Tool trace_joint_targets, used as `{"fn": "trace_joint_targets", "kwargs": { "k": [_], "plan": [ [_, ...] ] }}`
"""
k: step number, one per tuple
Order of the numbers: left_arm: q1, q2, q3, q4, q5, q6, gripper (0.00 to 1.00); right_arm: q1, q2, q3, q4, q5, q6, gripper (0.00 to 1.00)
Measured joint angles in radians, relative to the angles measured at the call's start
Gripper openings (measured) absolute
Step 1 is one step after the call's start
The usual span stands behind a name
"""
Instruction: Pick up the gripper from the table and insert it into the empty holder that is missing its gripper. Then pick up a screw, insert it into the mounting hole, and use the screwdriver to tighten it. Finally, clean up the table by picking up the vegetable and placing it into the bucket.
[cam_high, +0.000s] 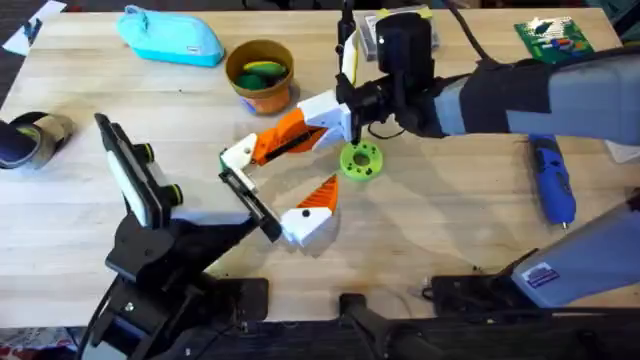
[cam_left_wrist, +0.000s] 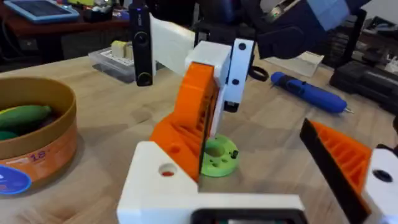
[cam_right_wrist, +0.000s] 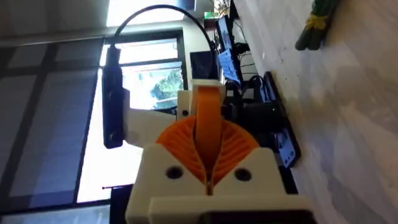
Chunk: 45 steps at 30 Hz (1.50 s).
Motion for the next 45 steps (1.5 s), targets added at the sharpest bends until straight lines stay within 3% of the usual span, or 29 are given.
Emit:
{"fn": "trace_joint_targets", "kwargs": {
  "k": [9,13,21,33,45],
  "plan": [
    [-0.003,0.000,0.000,0.000,0.025,0.012,0.992,0.004,0.010,-0.002,0.002,-0.033,0.002,0.010],
    [-0.009,0.000,0.000,-0.003,0.048,-0.012,0.992,0.049,0.048,0.001,0.019,-0.064,0.008,0.009],
    [-0.009,0.006,0.000,-0.004,0.047,-0.041,0.992,0.051,0.079,0.019,0.029,-0.082,0.017,0.009],
    [-0.006,0.006,0.000,-0.003,0.029,-0.039,0.992,0.058,0.090,0.050,0.023,-0.060,0.022,0.009],
    [0.002,0.004,0.000,-0.003,-0.010,-0.026,0.992,0.071,0.094,0.050,0.121,0.006,0.090,0.009]
  ]
}}
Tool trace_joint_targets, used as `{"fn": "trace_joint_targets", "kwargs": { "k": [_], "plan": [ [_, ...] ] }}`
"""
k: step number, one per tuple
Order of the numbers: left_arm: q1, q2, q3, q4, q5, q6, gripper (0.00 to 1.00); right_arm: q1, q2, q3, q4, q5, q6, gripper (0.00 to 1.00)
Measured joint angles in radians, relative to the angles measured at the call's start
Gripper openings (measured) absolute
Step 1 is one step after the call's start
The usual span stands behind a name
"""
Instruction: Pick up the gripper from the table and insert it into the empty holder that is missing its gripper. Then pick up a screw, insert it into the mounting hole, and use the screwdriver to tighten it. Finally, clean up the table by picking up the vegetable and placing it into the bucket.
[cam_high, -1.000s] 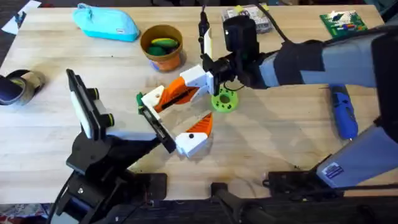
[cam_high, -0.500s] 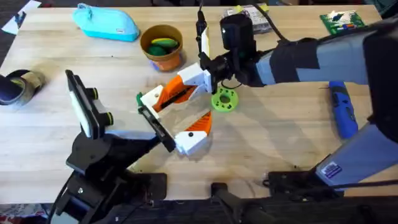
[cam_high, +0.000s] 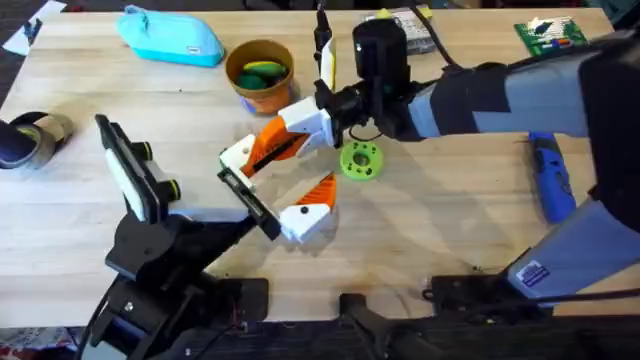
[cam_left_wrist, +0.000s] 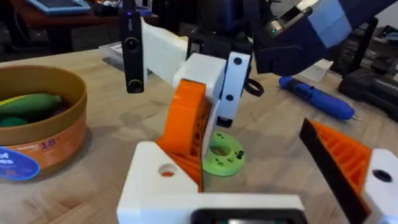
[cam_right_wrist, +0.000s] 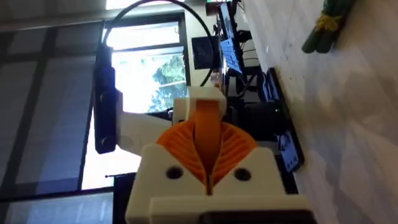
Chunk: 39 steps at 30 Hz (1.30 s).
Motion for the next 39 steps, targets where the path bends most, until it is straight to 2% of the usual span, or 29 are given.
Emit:
{"fn": "trace_joint_targets", "kwargs": {
  "k": [19,23,27,32,36,37,39],
  "plan": [
    [0.000,0.000,0.000,-0.001,-0.010,-0.005,0.992,0.006,0.000,0.000,0.008,0.051,0.031,0.020],
    [0.000,0.000,0.000,-0.001,-0.012,-0.003,0.992,0.006,0.000,0.000,0.024,0.049,0.033,0.083],
    [0.000,-0.002,0.000,0.000,-0.021,0.013,0.992,0.013,0.008,0.000,0.086,0.052,0.039,0.210],
    [0.001,-0.003,0.000,0.000,-0.028,0.023,0.992,0.017,0.013,0.000,0.103,0.058,0.051,0.291],
    [0.001,-0.003,0.000,0.000,-0.029,0.031,0.992,0.020,0.013,-0.002,0.101,0.064,0.056,0.454],
    [0.000,-0.003,0.000,0.000,-0.018,0.031,0.992,0.021,0.013,-0.001,0.102,0.069,0.057,0.509],
    [-0.009,-0.003,0.000,0.001,0.027,0.031,0.992,0.032,0.013,-0.001,0.110,0.078,0.056,0.542]
  ]
}}
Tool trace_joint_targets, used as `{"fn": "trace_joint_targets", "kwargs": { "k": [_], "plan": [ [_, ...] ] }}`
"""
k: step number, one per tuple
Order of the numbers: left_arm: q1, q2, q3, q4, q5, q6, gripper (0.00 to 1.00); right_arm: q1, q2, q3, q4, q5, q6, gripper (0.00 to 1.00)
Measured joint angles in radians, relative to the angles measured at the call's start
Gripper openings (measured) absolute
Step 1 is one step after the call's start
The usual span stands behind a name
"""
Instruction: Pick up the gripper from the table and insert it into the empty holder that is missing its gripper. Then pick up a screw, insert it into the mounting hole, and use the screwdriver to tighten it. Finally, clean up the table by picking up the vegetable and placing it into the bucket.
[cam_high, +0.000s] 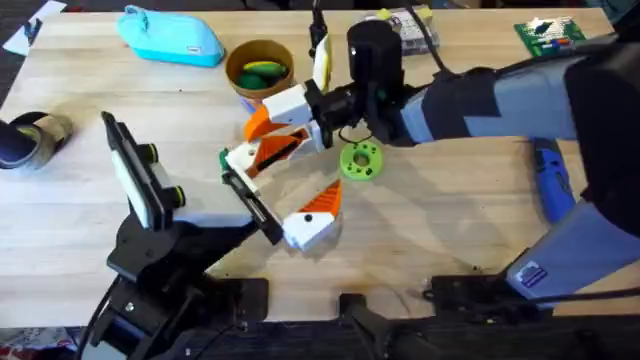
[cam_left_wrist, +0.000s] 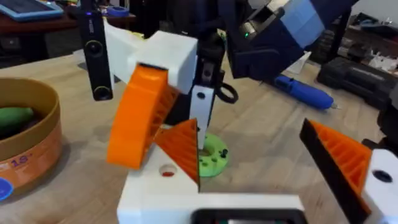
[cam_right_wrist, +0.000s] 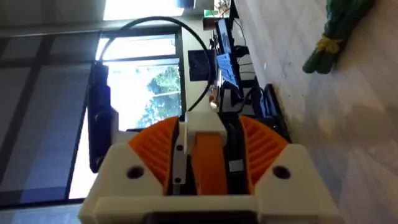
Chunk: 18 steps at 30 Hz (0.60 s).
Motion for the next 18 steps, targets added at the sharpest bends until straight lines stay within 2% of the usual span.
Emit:
{"fn": "trace_joint_targets", "kwargs": {
  "k": [3,6,9,11,18],
  "plan": [
    [-0.006,0.000,0.000,0.001,0.034,0.000,0.992,0.014,0.001,0.000,-0.001,0.005,0.000,0.576],
    [-0.006,0.000,0.000,0.001,0.051,0.000,0.992,0.010,0.001,0.000,-0.001,0.008,0.002,0.666],
    [-0.006,0.000,0.000,0.001,0.059,0.000,0.992,-0.006,0.001,0.000,-0.002,0.012,0.002,0.874],
    [-0.006,0.000,0.000,0.001,0.063,0.000,0.992,-0.020,0.001,0.000,-0.001,0.014,0.003,0.976],
    [-0.006,0.000,0.000,0.001,0.073,0.000,0.992,-0.095,0.001,0.000,-0.001,0.015,0.003,0.994]
  ]
}}
